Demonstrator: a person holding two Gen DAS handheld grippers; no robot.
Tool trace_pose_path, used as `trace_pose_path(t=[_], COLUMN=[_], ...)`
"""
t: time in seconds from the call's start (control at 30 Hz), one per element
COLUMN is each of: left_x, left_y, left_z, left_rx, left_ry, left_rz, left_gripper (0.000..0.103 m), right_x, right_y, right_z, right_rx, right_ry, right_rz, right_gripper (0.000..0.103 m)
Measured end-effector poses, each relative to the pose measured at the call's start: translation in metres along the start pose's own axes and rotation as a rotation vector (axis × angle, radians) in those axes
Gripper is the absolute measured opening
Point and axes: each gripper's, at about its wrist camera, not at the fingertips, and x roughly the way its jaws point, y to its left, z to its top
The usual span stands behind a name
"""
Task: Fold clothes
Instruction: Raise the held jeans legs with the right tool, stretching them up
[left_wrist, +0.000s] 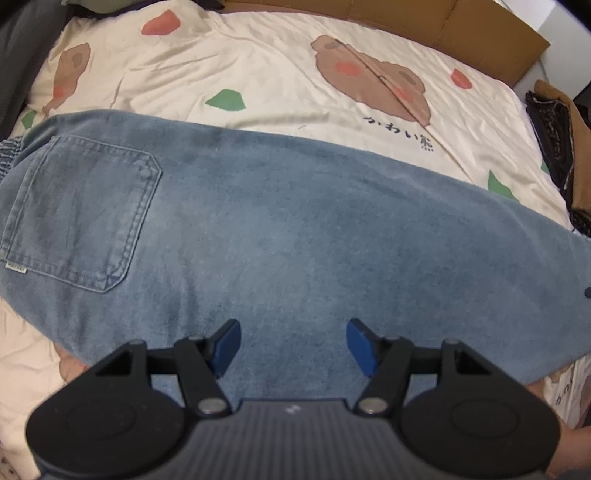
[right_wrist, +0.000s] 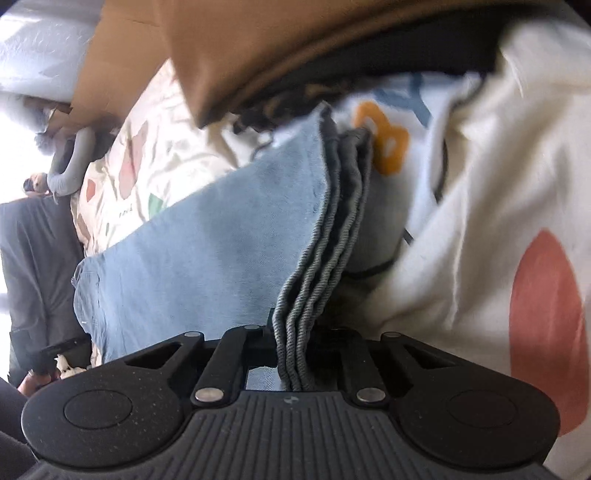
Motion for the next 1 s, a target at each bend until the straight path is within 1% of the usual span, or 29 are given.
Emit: trace_pose_path(t=[0.13,0.23,0.4,0.63,0.73,0.83,1.0], left_x=[0.001,0.003,0.007,0.011,0.015,0.020,0.032], left_y=[-0.001,-0.003,-0.012,-0.024,-0.028,-0.033,-0.045], left_z=[0.000,-0.001,-0.002,-0.003,-0.004,-0.006,-0.010], left_rx=[-0.001,0.001,0.013,0.046,0.051,0.054,0.078], left_ry=[0.002,0.005,0.004,0.014,0.025,0.034,0.053], left_rz=[0.002,-0.003,-0.019,-0.042,-0.048,-0.059,-0.083], left_gripper=[0.066,0.066,0.066,0.066,0.066,0.066,0.066], right_x=[-0.016,-0.031,-0.054,-0.080,-0.091,-0.104,-0.120], right_y=[0.022,0.047,0.100,0.155,0.173,0.187,0.210], right_z=[0.003,0.009,0.023,0.042,0.050,0.060,0.079], right_rx=[-0.047,-0.072,-0.171,-0.240,-0.258,-0.284,-0.323], right_ry=[-0.008,-0.009,0.004,0.016,0.007,-0.005,-0.014], right_rz=[-0.007,0.004,0.021,-0.008,-0.016,0.014,0.021], right_gripper=[0.009,0.009,0.009,0.009,0.009,0.009,0.009])
